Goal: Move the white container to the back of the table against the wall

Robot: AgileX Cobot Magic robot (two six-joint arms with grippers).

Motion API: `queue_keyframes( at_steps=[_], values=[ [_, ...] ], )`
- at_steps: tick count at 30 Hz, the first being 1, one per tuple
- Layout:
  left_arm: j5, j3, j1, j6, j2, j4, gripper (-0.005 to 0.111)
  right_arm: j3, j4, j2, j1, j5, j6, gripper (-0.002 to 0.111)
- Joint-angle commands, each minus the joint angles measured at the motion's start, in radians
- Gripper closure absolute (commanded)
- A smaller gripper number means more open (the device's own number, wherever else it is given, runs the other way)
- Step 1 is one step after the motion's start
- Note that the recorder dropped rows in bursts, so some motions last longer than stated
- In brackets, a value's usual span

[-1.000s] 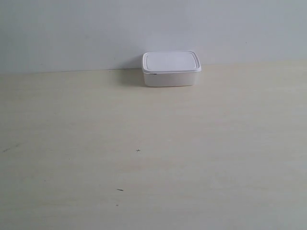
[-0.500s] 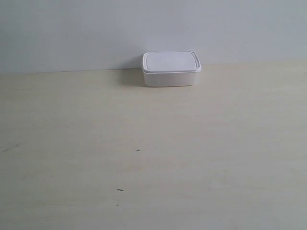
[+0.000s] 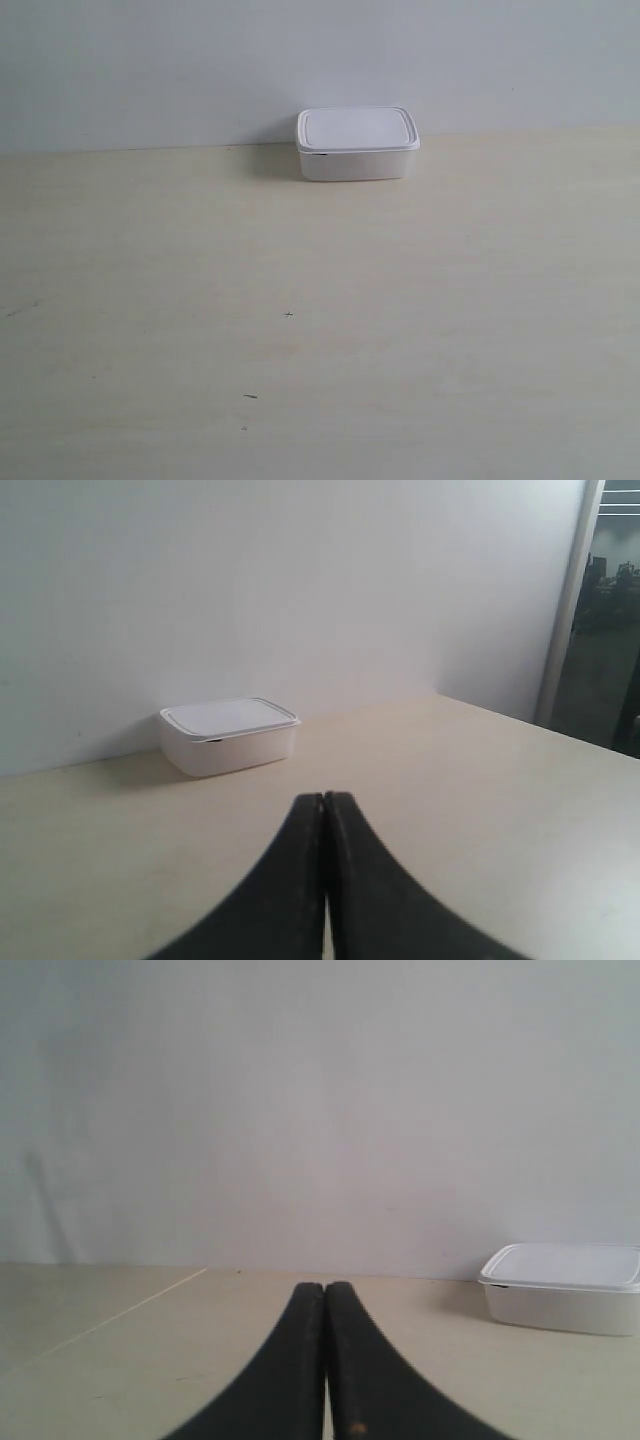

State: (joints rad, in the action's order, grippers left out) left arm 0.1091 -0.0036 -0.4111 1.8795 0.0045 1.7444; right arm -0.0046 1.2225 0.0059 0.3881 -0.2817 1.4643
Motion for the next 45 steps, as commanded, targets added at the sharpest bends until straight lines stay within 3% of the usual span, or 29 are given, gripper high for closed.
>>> queue_keyframes(
  at_steps=[1,8,12,15,20,25,29,32,45],
  values=[
    [0.001,0.004,0.004,-0.005,-0.005,0.000,0.107,0.005,0.001,-0.006,-0.004,-0.005,0.001,0.108],
    [0.001,0.004,0.004,-0.005,-0.005,0.000,0.107,0.005,0.002,-0.006,-0.004,-0.003,0.001,0.108],
    [0.002,0.004,0.018,-0.005,-0.005,0.000,0.107,0.005,0.002,-0.006,-0.085,-0.006,0.001,0.108],
    [0.003,0.004,0.126,-0.005,-0.005,0.000,0.107,0.005,0.002,-0.006,-0.184,-0.006,0.001,0.108],
    [0.003,0.004,0.434,-0.005,-0.005,0.000,0.107,0.005,0.002,-0.006,-0.344,-0.006,0.001,0.108],
    [0.003,0.004,0.589,-0.005,-0.005,0.000,0.107,0.005,0.002,-0.006,-0.418,-0.006,0.001,0.108],
    [0.003,0.004,0.668,-0.005,-0.005,0.000,0.107,0.005,0.002,-0.006,-0.443,-0.003,0.001,0.108],
    [0.003,0.004,0.693,-0.008,-0.005,0.000,0.107,0.005,0.002,-0.006,-0.445,-0.003,0.001,0.108],
    [0.003,0.004,0.691,-0.008,-0.005,0.000,0.107,0.005,0.002,-0.006,-0.445,-0.003,0.001,0.108]
  ],
)
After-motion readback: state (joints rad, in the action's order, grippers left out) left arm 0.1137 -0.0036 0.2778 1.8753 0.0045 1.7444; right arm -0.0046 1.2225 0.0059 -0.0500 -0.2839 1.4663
